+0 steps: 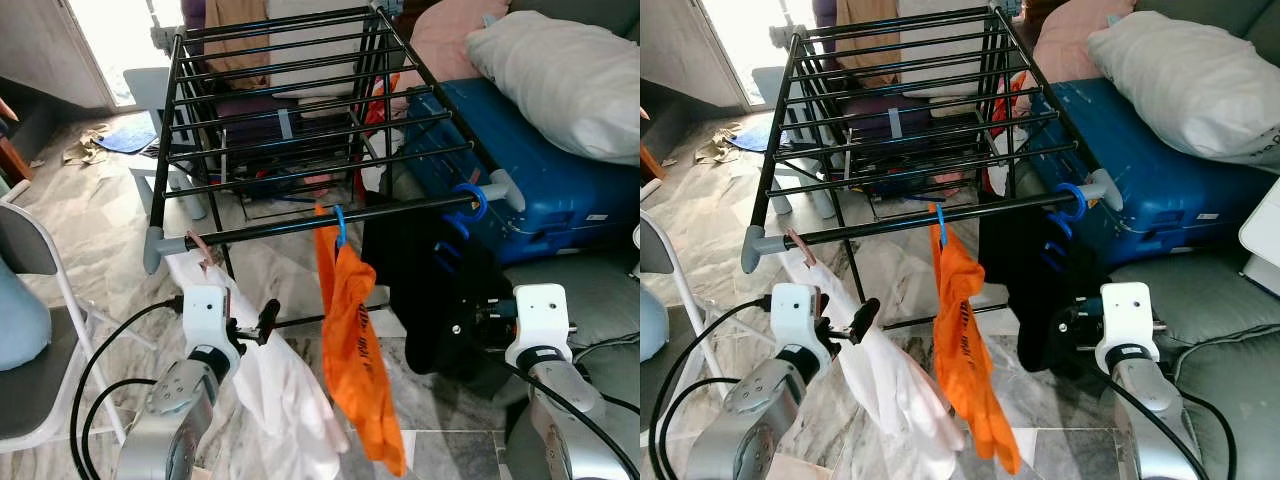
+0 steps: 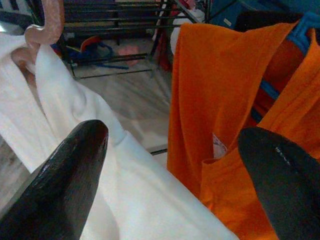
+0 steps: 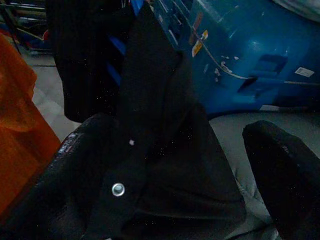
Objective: Hang hanger
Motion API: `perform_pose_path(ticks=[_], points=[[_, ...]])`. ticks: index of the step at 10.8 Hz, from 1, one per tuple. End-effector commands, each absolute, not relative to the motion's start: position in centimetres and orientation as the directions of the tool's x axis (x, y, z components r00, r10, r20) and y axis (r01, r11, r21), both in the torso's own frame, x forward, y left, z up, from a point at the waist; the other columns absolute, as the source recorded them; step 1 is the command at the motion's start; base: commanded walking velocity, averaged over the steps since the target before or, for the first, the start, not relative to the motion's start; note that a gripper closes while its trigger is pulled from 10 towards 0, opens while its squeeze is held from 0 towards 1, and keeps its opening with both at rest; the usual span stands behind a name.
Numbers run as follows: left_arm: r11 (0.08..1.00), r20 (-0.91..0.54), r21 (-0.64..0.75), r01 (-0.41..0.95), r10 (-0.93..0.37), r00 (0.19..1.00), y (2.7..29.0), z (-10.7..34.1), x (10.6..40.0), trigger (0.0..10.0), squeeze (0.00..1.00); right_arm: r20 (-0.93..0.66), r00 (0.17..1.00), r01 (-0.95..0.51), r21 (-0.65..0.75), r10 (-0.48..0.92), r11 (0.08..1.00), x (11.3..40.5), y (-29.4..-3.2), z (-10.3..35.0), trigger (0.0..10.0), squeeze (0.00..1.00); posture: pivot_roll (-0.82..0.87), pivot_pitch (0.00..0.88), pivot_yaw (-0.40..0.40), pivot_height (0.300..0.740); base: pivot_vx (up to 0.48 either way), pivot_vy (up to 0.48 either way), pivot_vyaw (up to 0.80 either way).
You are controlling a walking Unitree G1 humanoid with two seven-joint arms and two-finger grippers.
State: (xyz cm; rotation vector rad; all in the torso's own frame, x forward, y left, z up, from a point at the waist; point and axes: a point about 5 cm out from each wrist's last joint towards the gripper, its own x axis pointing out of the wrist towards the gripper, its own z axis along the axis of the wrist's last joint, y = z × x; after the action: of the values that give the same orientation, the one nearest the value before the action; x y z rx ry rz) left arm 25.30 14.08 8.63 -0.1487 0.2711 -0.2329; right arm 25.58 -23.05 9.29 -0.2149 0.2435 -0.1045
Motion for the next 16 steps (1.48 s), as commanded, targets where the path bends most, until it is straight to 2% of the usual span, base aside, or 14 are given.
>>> perform_pose_path(ticks=[1,12,14,16], points=[[0.966,-0.255,-0.161,0.203,-0.240,0.937,14.2,8.5,25.3,10.0,0.00,-0.199,0.972,0.076,-0.219,-0.120,0.973,25.8,-22.8,10.1,10.0,1.00,-0.20,0.000,0.072,0.740,-0.296,0.000,0.00],[0.974,-0.257,-0.161,0.159,-0.197,0.946,14.5,8.0,26.0,10.0,0.00,-0.191,0.976,0.059,-0.217,-0.102,0.974,27.9,-22.2,10.2,10.0,1.00,-0.19,0.000,0.054,0.740,-0.298,0.000,0.00],[0.978,-0.253,-0.160,0.138,-0.175,0.951,14.7,7.7,26.5,10.0,0.00,-0.194,0.977,0.043,-0.212,-0.085,0.976,28.6,-21.7,10.0,10.0,1.00,-0.18,0.000,0.053,0.740,-0.291,0.000,0.00],[0.986,-0.241,-0.138,0.095,-0.127,0.962,15.4,7.4,27.5,10.0,0.00,-0.215,0.977,-0.028,-0.194,-0.015,0.981,29.3,-20.2,9.2,10.0,1.00,-0.18,0.000,0.048,0.740,-0.285,0.000,0.00]])
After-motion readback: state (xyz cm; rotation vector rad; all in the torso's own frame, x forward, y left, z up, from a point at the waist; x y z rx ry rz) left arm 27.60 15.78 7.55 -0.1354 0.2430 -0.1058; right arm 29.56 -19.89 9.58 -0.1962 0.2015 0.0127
